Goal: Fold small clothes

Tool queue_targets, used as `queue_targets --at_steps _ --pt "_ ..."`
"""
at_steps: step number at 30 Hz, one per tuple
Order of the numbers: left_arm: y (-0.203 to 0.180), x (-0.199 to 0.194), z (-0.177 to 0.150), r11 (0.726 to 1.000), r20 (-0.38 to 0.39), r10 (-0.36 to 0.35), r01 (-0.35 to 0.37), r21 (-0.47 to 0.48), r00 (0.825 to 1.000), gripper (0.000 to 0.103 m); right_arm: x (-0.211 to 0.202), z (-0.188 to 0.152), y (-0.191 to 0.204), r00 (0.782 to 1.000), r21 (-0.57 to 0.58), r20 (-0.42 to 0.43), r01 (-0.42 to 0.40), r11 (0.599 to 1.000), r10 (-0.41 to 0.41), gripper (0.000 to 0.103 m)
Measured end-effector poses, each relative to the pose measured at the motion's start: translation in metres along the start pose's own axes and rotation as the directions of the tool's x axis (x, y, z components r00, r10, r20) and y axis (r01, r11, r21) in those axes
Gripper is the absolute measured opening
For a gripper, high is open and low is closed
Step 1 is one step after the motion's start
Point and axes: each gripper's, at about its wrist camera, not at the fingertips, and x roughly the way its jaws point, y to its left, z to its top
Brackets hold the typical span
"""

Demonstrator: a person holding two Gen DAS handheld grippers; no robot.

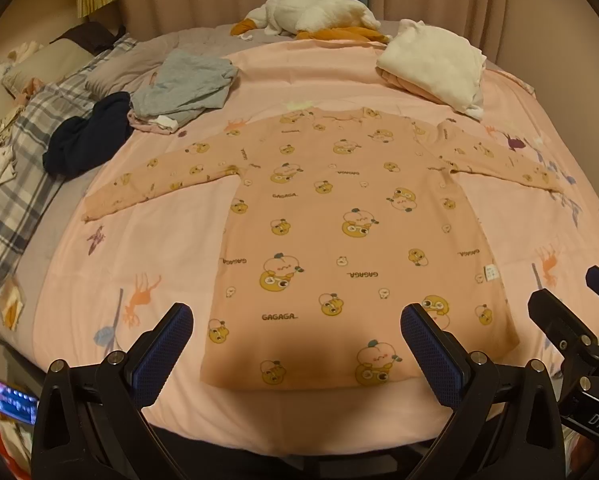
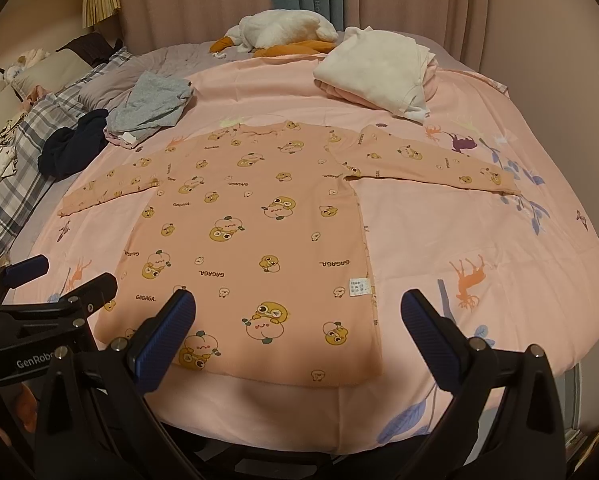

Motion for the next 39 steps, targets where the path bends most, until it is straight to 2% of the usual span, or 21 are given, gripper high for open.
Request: queue_targets --at_steps 17,39 --pt "-0.0016 0.0020 -0.0017 1.000 -0.010 0.026 -0.026 0.006 1.000 0.103 0.0037 -0.0004 -0.0027 1.000 0.004 -0.008 -0.027 1.000 0.027 0.103" --pt "-0.0043 0.0015 -0.0016 1.000 -0.015 0.020 -0.020 0.012 1.000 0.103 0.0003 -0.0014 -0.0006 1.000 -0.006 -0.002 -0.028 1.000 0.028 0.103"
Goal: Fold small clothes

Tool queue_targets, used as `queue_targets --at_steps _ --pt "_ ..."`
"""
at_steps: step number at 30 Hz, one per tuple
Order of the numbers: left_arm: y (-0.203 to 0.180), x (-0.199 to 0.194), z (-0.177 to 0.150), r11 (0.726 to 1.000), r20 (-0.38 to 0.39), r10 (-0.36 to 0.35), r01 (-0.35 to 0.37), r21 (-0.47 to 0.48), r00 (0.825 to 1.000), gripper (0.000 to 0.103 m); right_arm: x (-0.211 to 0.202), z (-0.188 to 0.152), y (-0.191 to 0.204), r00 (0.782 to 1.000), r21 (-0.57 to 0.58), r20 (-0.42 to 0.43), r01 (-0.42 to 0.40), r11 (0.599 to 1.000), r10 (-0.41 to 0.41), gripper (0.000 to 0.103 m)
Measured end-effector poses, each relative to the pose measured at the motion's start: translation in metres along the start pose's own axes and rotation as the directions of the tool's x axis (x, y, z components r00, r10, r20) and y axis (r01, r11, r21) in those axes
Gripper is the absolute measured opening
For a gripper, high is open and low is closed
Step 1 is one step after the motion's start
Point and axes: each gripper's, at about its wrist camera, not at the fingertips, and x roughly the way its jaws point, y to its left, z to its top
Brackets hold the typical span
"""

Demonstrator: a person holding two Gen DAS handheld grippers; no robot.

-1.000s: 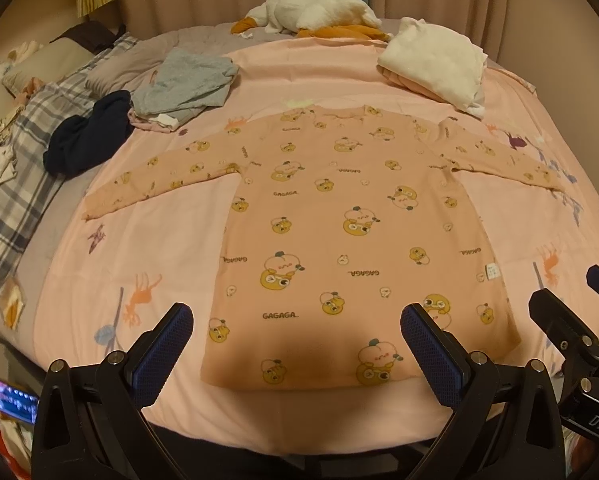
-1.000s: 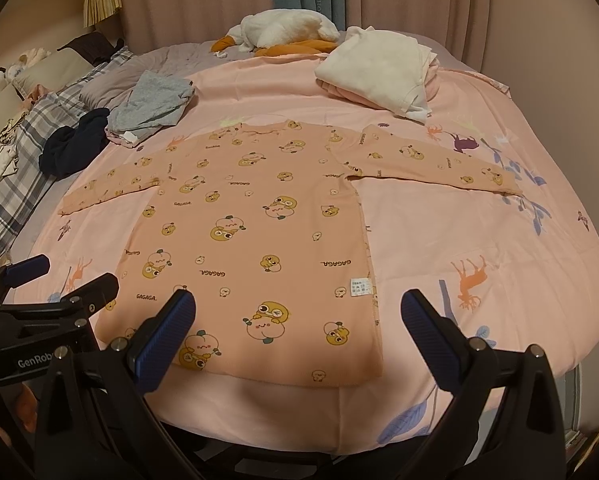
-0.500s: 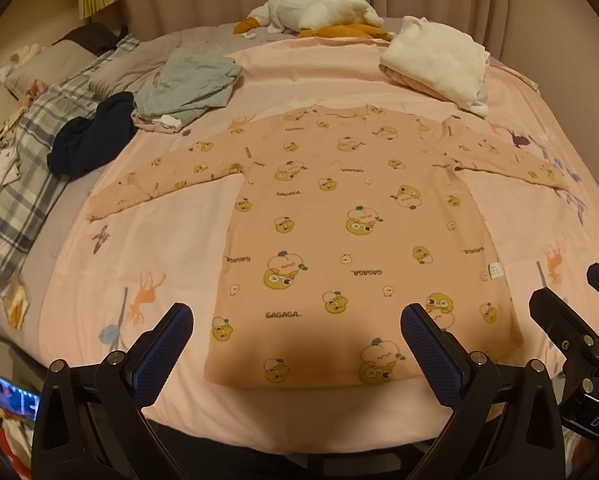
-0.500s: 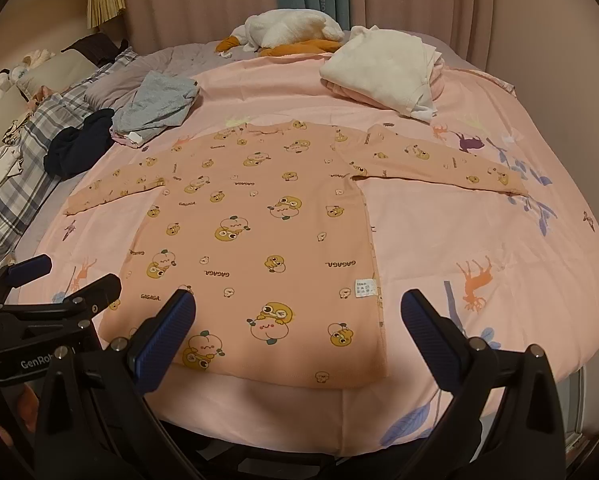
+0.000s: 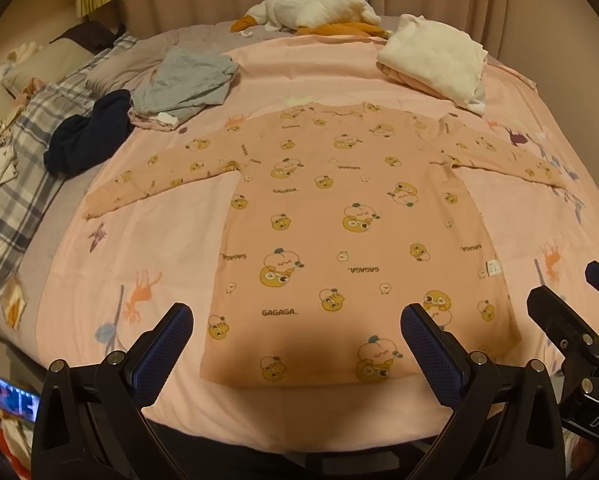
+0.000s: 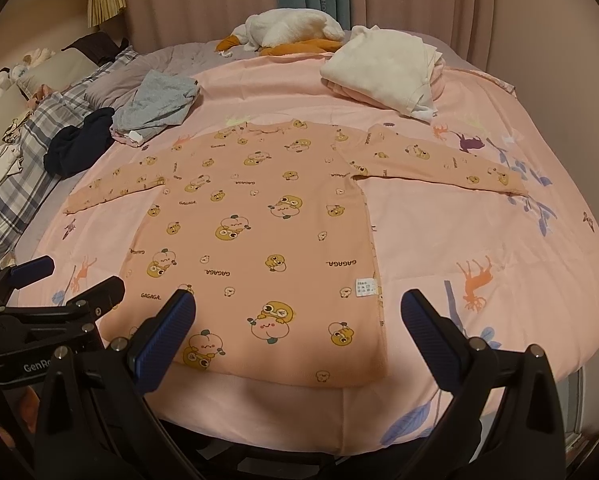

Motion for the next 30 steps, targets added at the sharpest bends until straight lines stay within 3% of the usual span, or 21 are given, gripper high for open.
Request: queue_targets --at_steps 30 --pt "-0.0024 -0.0048 -0.0018 1.000 0.019 0.009 -0.010 0.004 1.000 0.103 -0.0019 -0.0008 0.0007 1.000 0.004 0.000 -0.006 1.000 0.006 0.103"
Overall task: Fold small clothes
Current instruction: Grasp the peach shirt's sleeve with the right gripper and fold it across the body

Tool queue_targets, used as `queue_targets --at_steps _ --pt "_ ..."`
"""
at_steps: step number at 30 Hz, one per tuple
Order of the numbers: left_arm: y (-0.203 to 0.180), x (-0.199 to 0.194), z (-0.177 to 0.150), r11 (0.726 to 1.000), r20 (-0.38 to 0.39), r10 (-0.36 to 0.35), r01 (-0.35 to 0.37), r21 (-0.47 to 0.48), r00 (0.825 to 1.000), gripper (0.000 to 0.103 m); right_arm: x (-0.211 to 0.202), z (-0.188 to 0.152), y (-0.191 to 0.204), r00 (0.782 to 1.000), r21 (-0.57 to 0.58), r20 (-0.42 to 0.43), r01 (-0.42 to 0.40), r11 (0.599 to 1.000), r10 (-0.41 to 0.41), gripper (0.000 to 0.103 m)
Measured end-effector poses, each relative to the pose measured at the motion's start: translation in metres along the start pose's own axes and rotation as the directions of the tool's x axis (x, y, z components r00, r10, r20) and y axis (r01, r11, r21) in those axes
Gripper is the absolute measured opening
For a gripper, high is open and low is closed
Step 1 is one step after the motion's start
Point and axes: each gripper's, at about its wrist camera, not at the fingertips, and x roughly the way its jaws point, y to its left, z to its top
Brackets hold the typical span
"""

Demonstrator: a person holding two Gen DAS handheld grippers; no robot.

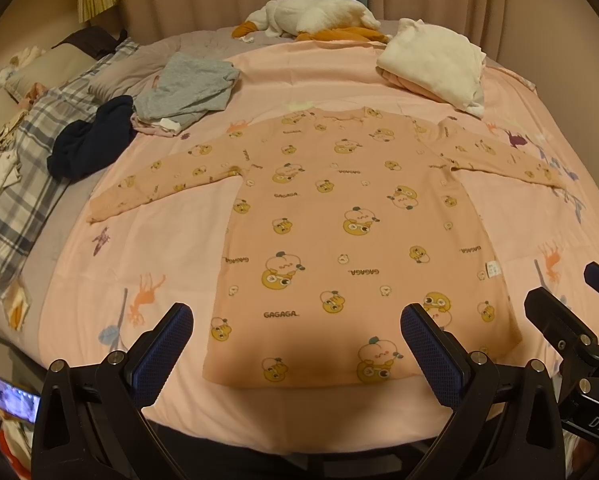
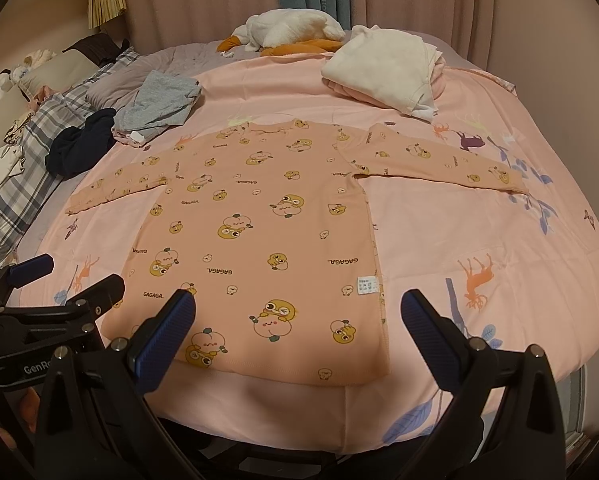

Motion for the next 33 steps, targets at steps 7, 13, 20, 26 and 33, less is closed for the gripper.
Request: queue_targets --at_steps 7,13,20,26,33 --pt "-0.003 0.003 -0.001 1.000 0.000 -0.017 0.017 -0.003 1.000 0.103 0.004 0.000 -0.006 1.000 0.023 0.004 -0.025 0.999 0.025 0.103" --pt "-0.003 0.022 0.000 0.995 -0.025 -0.092 0.091 -0.042 0.995 0.103 0.022 -0.003 -0.028 0.987 0.109 -0.018 -0.155 0.982 0.158 0.103" --pt "0.009 0.049 0.003 0.904 -0.023 -0.398 0.387 -0.178 0.917 0.103 0.047 -0.004 -0.105 0.889 0.415 0.115 -0.449 0.791 0.444 0.103" --pt "0.014 0.071 0.024 0.895 -0.003 -0.398 0.387 -0.221 0.918 0.103 0.074 0.007 -0.191 0.939 0.579 0.184 -0.342 0.740 0.291 0.098" --pt "0.016 0.097 0.053 0.896 -0.005 -0.383 0.370 -0.246 0.924 0.103 0.131 0.047 -0.287 0.981 0.703 0.157 -0.194 0.685 0.116 0.083"
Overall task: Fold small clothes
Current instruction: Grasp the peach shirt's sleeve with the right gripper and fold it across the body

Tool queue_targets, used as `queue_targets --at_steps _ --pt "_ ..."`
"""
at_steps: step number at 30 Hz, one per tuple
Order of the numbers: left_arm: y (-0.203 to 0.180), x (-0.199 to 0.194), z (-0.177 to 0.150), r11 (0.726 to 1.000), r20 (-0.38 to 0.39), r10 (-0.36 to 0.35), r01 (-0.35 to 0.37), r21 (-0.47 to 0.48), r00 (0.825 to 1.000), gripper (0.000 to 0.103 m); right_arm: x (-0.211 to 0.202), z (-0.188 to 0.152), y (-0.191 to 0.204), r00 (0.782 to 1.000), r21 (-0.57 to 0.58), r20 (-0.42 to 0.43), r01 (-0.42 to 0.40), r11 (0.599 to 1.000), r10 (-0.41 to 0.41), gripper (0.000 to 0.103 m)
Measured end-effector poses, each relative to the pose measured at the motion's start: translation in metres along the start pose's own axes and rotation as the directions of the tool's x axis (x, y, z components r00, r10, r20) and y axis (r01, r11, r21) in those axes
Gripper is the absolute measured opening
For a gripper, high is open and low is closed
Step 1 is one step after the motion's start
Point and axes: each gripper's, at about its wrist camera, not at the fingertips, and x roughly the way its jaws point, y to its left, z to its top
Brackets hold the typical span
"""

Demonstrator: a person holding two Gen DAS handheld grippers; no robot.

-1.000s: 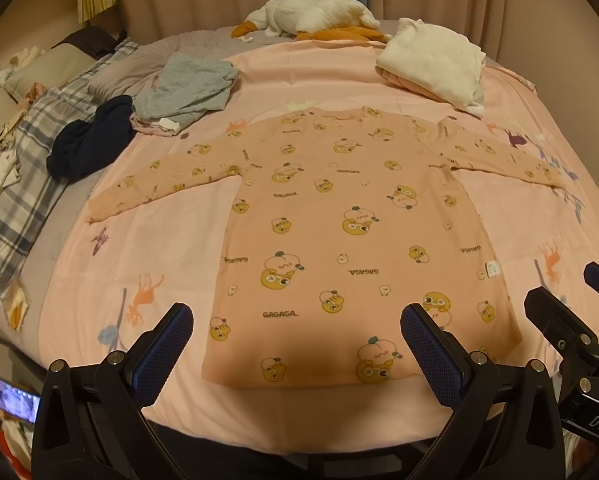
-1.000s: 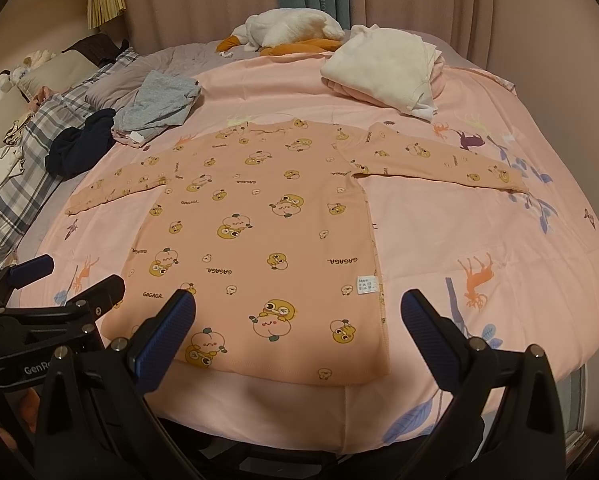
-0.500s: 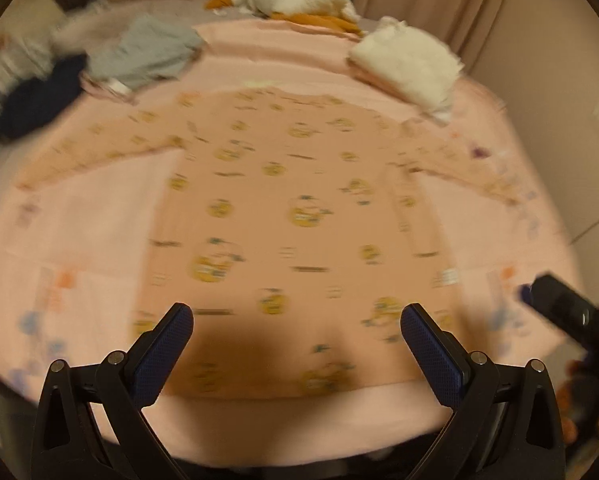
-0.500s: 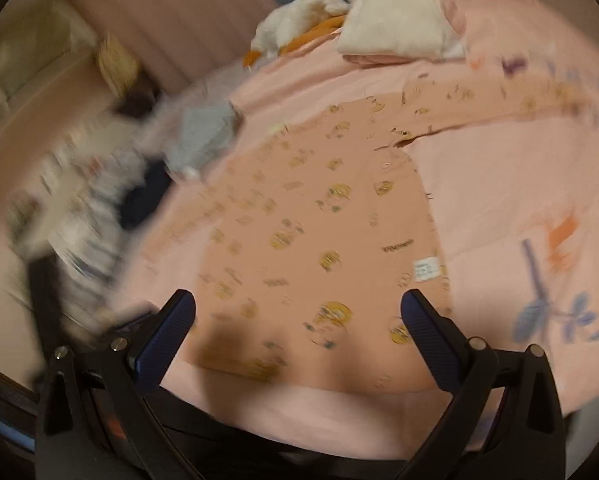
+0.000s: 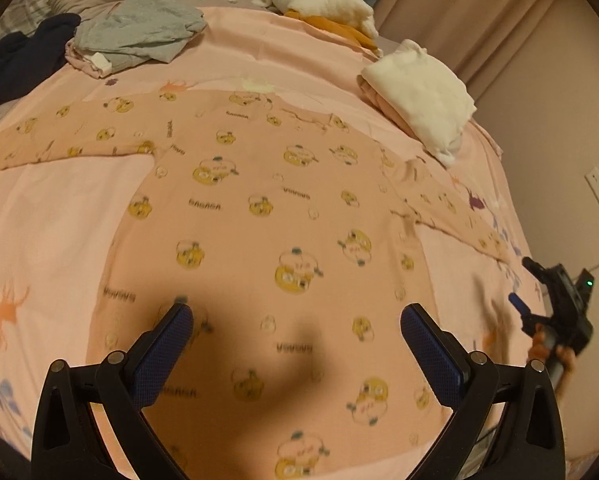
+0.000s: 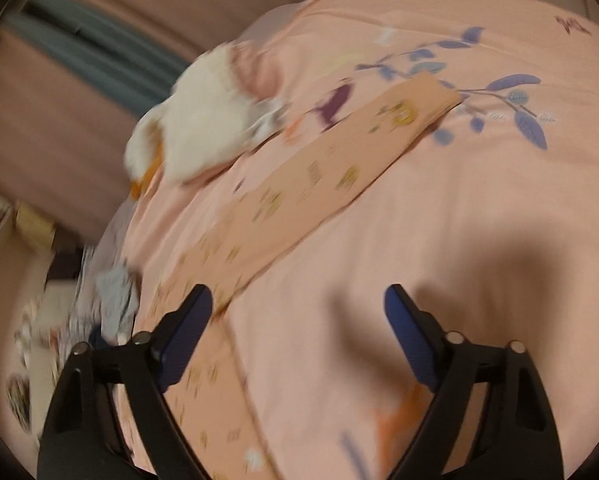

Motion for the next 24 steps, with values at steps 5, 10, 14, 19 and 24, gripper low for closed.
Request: queue_targets --at_steps 5,10,14,19,24 --pt "-0.003 0.017 0.017 1.000 0.005 0.026 -0.026 0.004 1.000 0.103 0.031 0.054 -0.030 0.997 0.070 0.041 0.058 0.996 -0.061 0.067" --pt "-0.007 0.035 0.031 0.998 -0.006 0.057 -0.057 0.010 0.998 0.103 0.049 0.087 -0.062 0.993 0.186 0.104 0.034 0.982 -0.054 0.058" --pt "-0.007 0.046 0.038 0.998 -0.017 0.066 -0.065 0.005 0.998 0.103 0.057 0.102 -0.087 0.987 0.306 0.161 -0.022 0.952 -0.029 0.038" --pt "0.000 0.054 0.041 0.996 -0.030 0.088 -0.088 -0.014 0.996 0.103 0.063 0.112 -0.092 0.985 0.307 0.164 0.000 0.952 -0.053 0.014" --pt "0.010 0.050 0.043 0.994 -0.021 0.104 -0.105 -0.034 0.994 0.103 0.054 0.113 -0.058 0.981 0.161 0.188 0.024 0.987 -0.054 0.006"
